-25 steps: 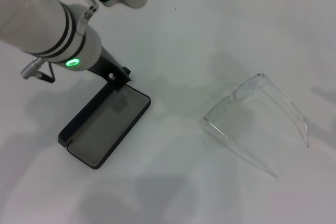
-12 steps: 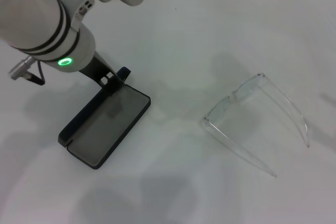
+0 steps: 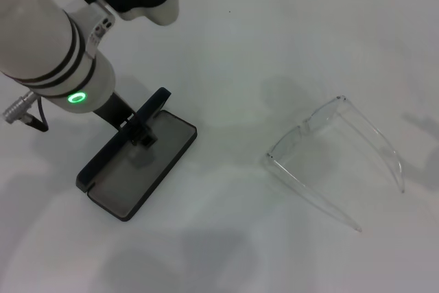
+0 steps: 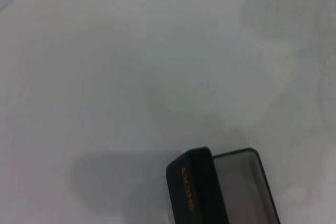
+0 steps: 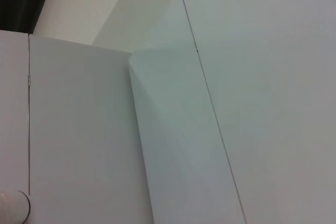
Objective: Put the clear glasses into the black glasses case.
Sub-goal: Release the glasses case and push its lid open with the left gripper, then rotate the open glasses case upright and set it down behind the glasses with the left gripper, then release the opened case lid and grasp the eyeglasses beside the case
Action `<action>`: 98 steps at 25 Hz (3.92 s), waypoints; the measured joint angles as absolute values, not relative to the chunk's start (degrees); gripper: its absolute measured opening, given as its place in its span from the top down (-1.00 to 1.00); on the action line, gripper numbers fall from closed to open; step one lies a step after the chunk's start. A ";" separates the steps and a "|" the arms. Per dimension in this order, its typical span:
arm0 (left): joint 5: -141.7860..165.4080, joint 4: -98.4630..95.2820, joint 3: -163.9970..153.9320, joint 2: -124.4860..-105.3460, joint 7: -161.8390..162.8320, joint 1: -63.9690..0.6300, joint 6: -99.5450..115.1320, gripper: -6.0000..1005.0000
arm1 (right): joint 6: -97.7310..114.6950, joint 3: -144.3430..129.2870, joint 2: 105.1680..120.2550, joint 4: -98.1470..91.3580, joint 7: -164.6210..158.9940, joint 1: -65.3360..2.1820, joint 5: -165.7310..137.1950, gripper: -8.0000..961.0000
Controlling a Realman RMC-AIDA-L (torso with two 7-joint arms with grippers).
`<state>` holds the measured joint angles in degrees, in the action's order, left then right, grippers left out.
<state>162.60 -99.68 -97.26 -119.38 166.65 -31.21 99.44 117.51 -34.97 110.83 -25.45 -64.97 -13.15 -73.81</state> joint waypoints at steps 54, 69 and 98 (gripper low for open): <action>162.59 -86.52 -110.11 -119.56 143.09 -38.41 76.33 0.50 | 117.70 -32.69 112.31 -25.31 -63.41 -8.32 -73.28 -0.72; 162.58 -79.19 -118.96 -120.00 144.54 -43.57 68.09 0.45 | 117.81 -32.86 112.55 -25.14 -62.50 -7.07 -73.76 -0.72; 161.96 -100.29 -115.91 -120.19 145.63 -35.53 72.17 0.05 | 113.89 -35.49 109.23 -47.37 -74.96 -23.04 -109.84 -0.72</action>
<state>161.96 -100.29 -115.91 -120.19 145.63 -35.53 72.17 113.89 -35.49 109.23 -47.37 -74.96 -23.04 -109.84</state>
